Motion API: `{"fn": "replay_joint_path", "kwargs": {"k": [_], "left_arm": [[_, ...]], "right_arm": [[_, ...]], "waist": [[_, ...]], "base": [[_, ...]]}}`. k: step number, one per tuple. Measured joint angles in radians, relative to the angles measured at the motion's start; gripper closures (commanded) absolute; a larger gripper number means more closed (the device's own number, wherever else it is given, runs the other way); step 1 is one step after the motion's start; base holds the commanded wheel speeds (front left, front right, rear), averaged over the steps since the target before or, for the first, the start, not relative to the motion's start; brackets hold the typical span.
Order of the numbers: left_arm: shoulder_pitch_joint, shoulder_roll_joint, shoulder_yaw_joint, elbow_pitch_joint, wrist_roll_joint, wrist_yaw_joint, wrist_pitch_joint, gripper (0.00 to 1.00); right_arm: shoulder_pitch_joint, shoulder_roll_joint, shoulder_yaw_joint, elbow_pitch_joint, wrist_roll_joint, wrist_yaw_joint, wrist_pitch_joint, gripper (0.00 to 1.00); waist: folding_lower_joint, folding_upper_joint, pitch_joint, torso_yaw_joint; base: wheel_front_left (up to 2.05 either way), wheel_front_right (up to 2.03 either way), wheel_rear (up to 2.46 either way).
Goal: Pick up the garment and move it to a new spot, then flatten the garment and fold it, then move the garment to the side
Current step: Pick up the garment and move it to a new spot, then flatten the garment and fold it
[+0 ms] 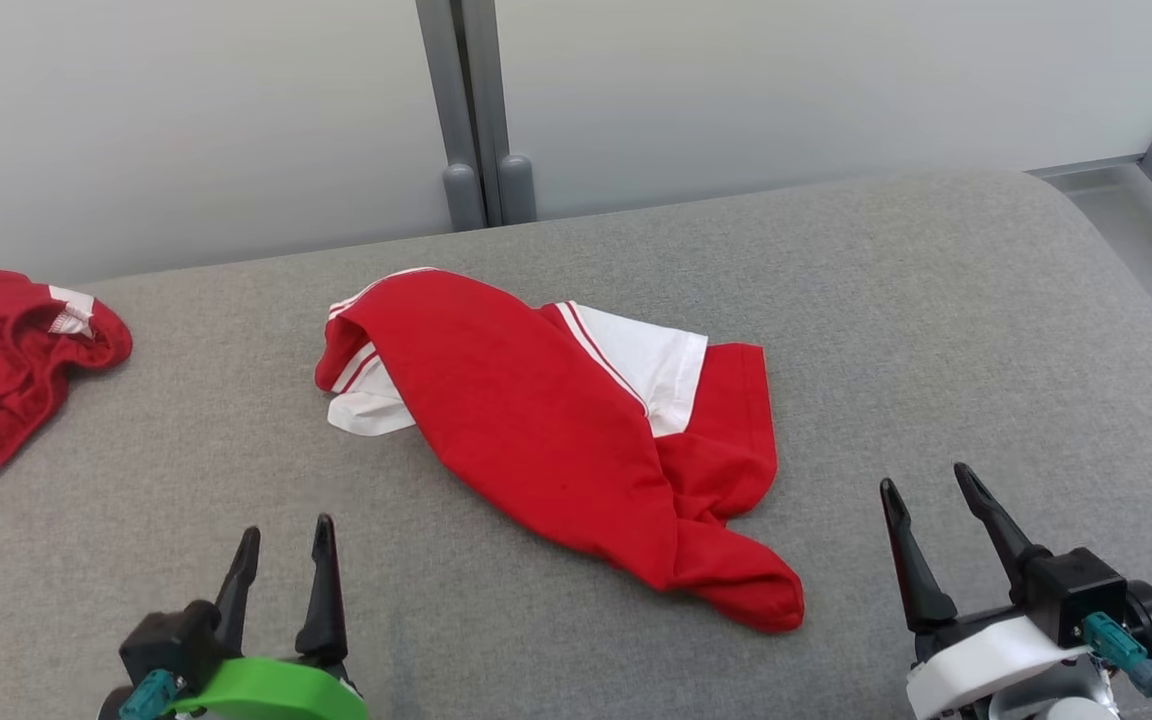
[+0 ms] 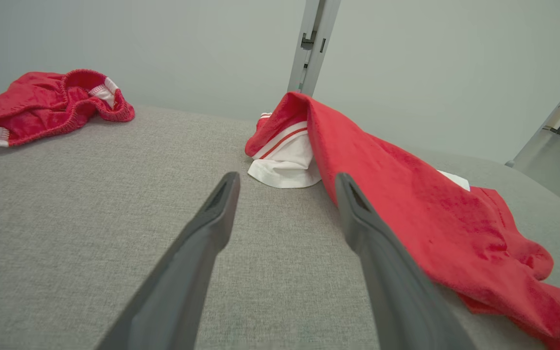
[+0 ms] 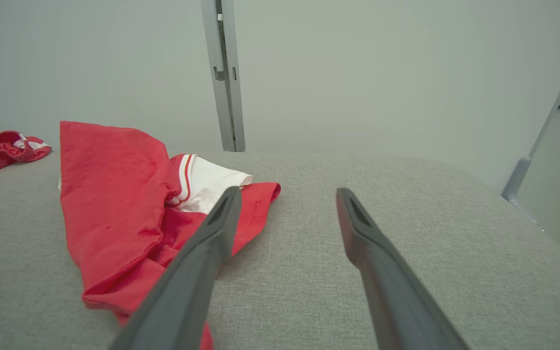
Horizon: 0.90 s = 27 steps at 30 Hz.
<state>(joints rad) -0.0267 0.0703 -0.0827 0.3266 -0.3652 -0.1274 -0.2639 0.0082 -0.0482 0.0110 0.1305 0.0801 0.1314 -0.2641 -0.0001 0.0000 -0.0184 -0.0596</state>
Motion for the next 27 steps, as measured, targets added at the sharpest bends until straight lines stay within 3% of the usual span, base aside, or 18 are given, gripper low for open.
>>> {"fn": "replay_joint_path", "kwargs": {"k": [27], "left_arm": [[0.076,-0.020,-0.007,-0.022,-0.002,0.000,0.000,0.00]], "right_arm": [[0.000,0.000,-0.003,0.086,0.016,0.000,0.000,0.00]], "waist": [[0.0000,0.0000,0.000,0.025]], "base": [[0.00,0.00,0.00]]}}
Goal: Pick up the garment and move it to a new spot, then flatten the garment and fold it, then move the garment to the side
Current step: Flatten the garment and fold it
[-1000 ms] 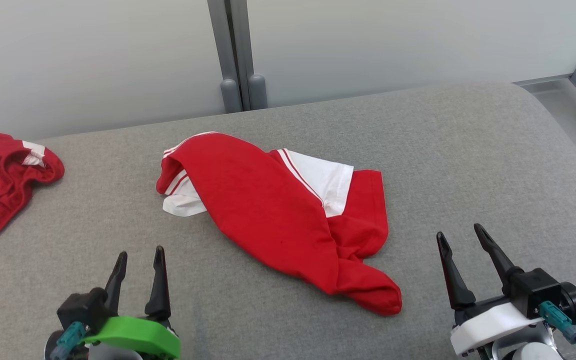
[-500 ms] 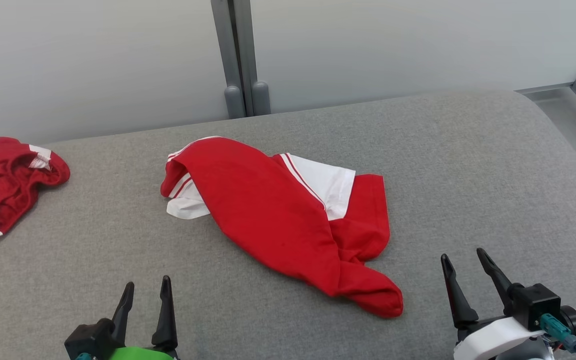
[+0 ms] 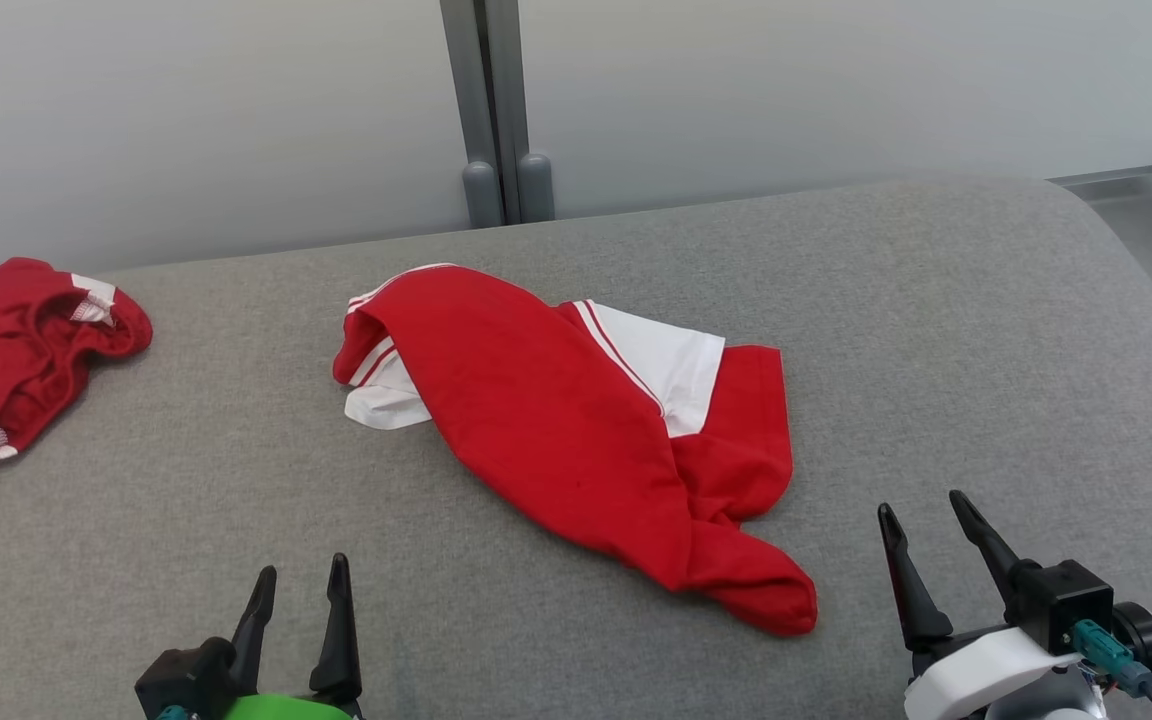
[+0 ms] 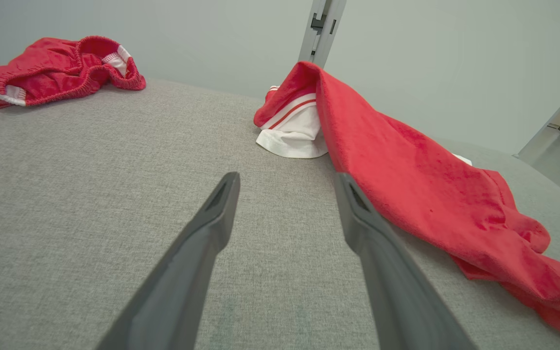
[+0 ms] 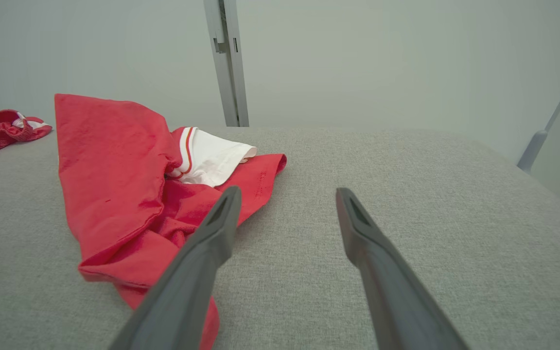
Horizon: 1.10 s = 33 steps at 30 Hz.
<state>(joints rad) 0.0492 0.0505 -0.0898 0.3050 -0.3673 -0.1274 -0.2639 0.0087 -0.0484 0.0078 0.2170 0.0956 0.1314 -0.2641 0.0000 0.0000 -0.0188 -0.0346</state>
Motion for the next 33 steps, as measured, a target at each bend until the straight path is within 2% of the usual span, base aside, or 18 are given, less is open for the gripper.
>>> {"fn": "replay_joint_path", "kwargs": {"k": [7,13,18,22,33], "left_arm": [[-0.006,0.000,-0.005,-0.008,0.000,0.000,0.000,0.00],[-0.035,0.000,-0.013,-0.036,0.004,0.000,0.000,0.00],[-0.082,-0.001,-0.039,-0.052,0.000,0.000,0.000,0.00],[-0.110,-0.001,-0.048,-0.049,-0.008,0.004,0.000,0.00],[-0.134,-0.001,-0.062,-0.044,-0.030,0.013,0.000,0.00]], "right_arm": [[-0.028,0.000,0.006,0.006,-0.023,0.000,0.000,0.00],[-0.194,0.000,0.027,0.068,-0.067,0.000,0.000,0.00],[-0.395,0.001,0.012,0.239,-0.102,0.000,0.004,0.00],[-0.524,0.000,-0.010,0.397,-0.110,0.000,0.060,0.00],[-0.713,0.001,-0.020,0.709,-0.087,0.000,0.176,0.00]], "waist": [[0.0000,0.0000,0.014,0.016],[0.0000,0.0000,0.052,0.028],[0.0000,0.0000,0.107,0.052],[0.0000,0.0000,0.150,0.089],[0.0000,0.0000,0.241,0.208]], "base": [[0.00,0.00,0.00],[0.00,0.00,0.00],[0.00,0.00,0.00],[0.00,0.00,0.00],[0.00,0.00,0.00]]}}
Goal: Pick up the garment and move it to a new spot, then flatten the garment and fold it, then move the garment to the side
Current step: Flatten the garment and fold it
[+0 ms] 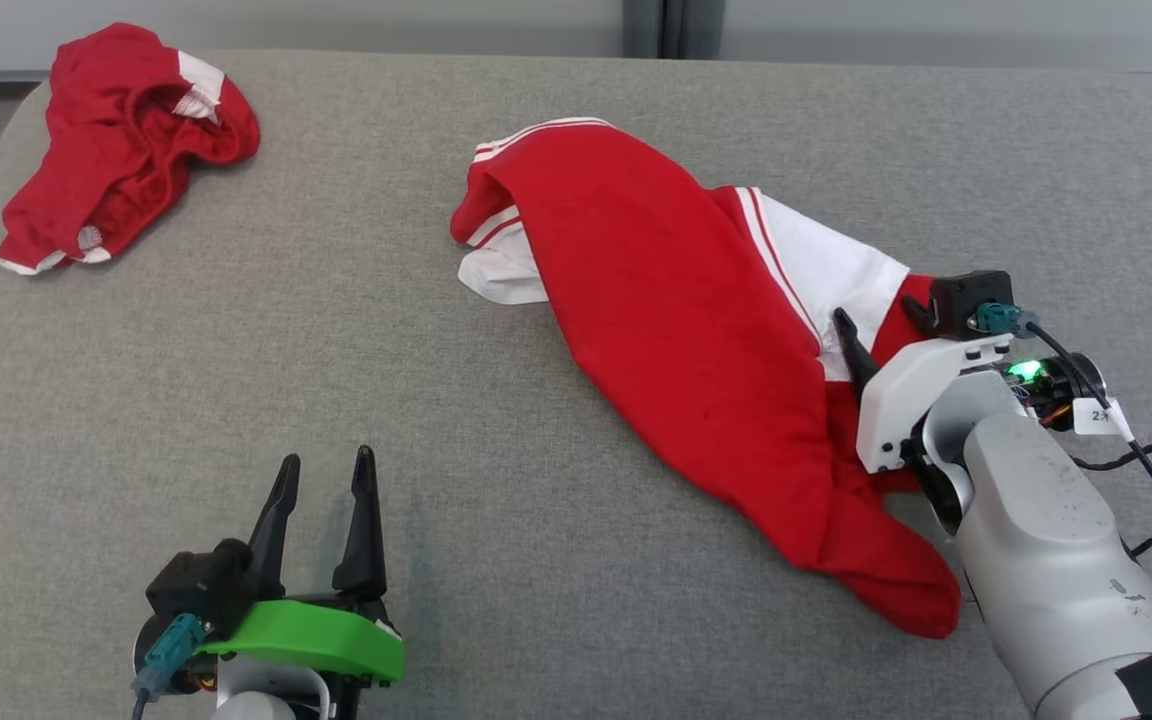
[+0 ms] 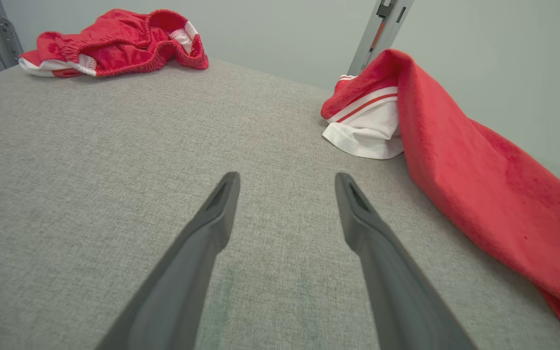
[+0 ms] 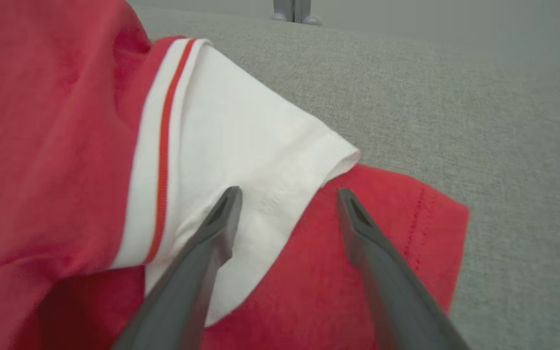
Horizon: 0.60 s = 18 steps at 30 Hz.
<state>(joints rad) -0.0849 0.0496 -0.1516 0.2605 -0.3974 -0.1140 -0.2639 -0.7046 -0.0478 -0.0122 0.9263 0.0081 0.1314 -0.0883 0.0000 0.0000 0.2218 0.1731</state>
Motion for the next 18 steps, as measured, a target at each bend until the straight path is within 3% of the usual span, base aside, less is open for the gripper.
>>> {"fn": "replay_joint_path", "kwargs": {"k": [7,8,10,13,14,18], "left_arm": [[-0.010,0.000,-0.006,0.001,-0.007,0.001,0.000,0.00],[-0.011,0.000,-0.007,0.001,-0.007,0.001,0.000,0.00],[-0.015,0.000,-0.010,0.001,-0.007,0.001,0.000,0.00],[-0.020,0.000,-0.012,0.001,-0.007,0.001,0.000,0.00],[-0.020,0.000,-0.012,0.001,-0.007,0.001,0.000,0.00],[-0.020,0.000,-0.009,0.005,-0.005,0.001,0.000,0.00]], "right_arm": [[-0.068,-0.001,0.058,0.103,0.098,0.000,0.006,0.00],[-0.076,-0.001,0.070,0.112,0.112,0.000,0.001,0.07],[-0.088,-0.001,0.086,0.128,0.132,0.000,-0.008,0.50],[-0.109,-0.001,0.096,0.149,0.131,0.000,-0.044,0.80],[-0.116,-0.001,0.093,0.156,0.121,0.000,-0.061,0.87],[-0.141,0.000,0.085,0.172,0.096,0.000,-0.110,0.93]], "waist": [[0.0000,0.0000,0.034,0.035],[0.0000,0.0000,0.037,0.036],[0.0000,0.0000,0.039,0.035],[0.0000,0.0000,0.042,0.030],[0.0000,0.0000,0.043,0.028],[0.0001,0.0000,0.040,0.020]], "base": [[0.00,0.00,0.00],[0.00,0.00,0.00],[0.00,0.00,0.00],[0.00,0.00,0.00],[0.00,0.00,0.00],[0.00,0.00,0.00]]}}
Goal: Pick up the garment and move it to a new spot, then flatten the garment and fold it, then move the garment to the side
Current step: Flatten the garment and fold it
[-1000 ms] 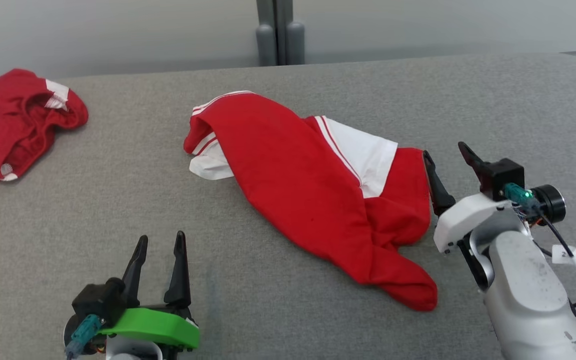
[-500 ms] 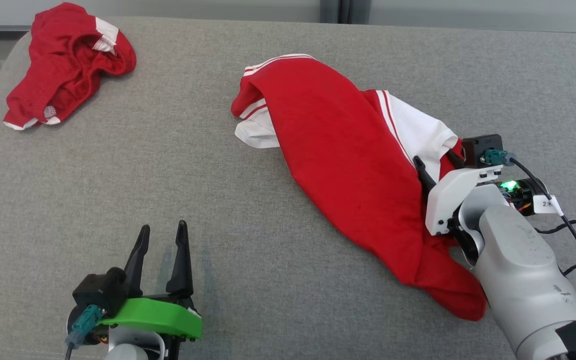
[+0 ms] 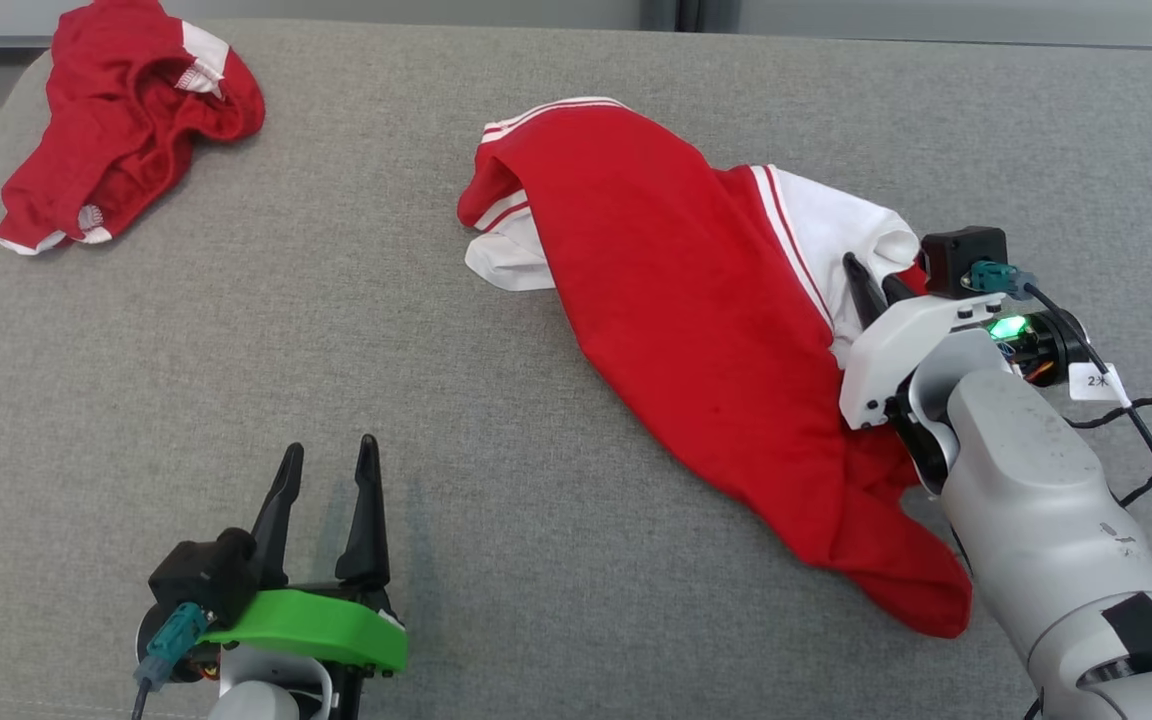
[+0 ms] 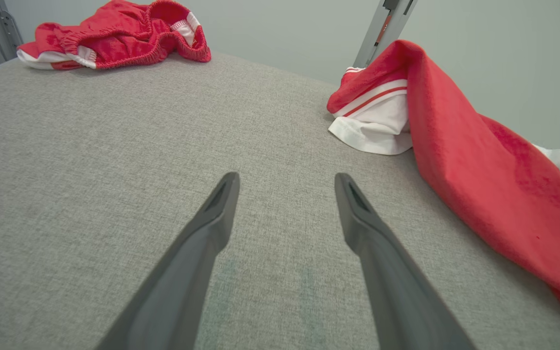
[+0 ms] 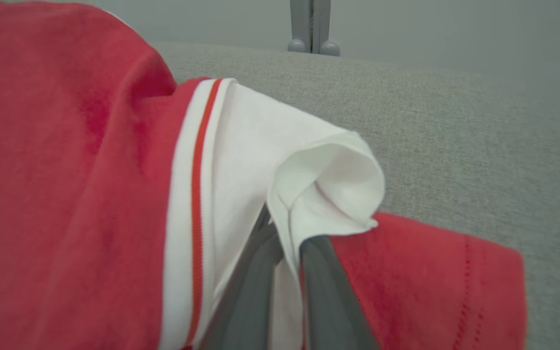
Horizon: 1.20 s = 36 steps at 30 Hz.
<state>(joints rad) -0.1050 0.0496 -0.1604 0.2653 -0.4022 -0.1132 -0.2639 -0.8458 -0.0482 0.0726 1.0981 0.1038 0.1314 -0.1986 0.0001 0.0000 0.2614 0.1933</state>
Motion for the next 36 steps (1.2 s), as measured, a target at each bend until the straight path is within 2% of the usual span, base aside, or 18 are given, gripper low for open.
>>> {"fn": "replay_joint_path", "kwargs": {"k": [3,4,5,13,24,33,35,36], "left_arm": [[0.000,0.000,0.000,0.005,0.001,0.000,0.000,0.00],[0.000,0.000,-0.001,0.005,0.002,0.000,0.000,0.00],[0.000,0.000,-0.002,0.005,0.004,0.000,0.000,0.00],[0.002,0.000,0.007,0.008,0.022,-0.001,0.000,0.00],[0.024,0.000,0.062,0.001,0.038,-0.001,0.000,0.00],[0.035,0.000,0.084,-0.008,0.037,-0.001,0.000,0.00],[0.035,0.000,0.085,-0.008,0.035,-0.001,0.000,0.00],[0.035,0.000,0.084,-0.008,0.035,-0.001,0.000,0.00]], "right_arm": [[-0.010,0.000,0.002,0.011,-0.017,0.000,-0.016,0.92],[-0.011,0.000,0.008,0.012,-0.017,0.000,-0.023,0.99],[-0.012,0.000,0.017,0.012,-0.015,0.000,-0.028,1.00],[-0.048,-0.001,0.079,-0.095,0.024,0.000,-0.059,1.00],[0.006,0.000,0.482,-0.367,0.286,0.000,-0.046,1.00],[0.134,0.001,0.733,-0.404,0.325,0.000,-0.004,1.00],[0.153,0.000,0.765,-0.400,0.322,0.000,-0.006,0.65],[0.161,0.000,0.782,-0.398,0.316,0.000,-0.006,0.38]], "waist": [[0.0000,0.0000,-0.008,-0.007],[0.0000,0.0000,-0.012,-0.009],[-0.0001,0.0000,-0.015,-0.011],[0.0000,0.0000,-0.048,-0.025],[0.0000,0.0000,-0.115,0.011],[0.0000,0.0000,-0.139,0.074],[0.0000,0.0000,-0.139,0.086],[-0.0001,0.0000,-0.138,0.091]], "base": [[0.00,0.00,0.00],[0.00,0.00,0.00],[0.00,0.00,0.00],[0.00,0.00,0.00],[0.00,0.00,0.00],[0.00,0.00,0.00],[0.00,0.00,0.00],[0.00,0.00,0.00]]}}
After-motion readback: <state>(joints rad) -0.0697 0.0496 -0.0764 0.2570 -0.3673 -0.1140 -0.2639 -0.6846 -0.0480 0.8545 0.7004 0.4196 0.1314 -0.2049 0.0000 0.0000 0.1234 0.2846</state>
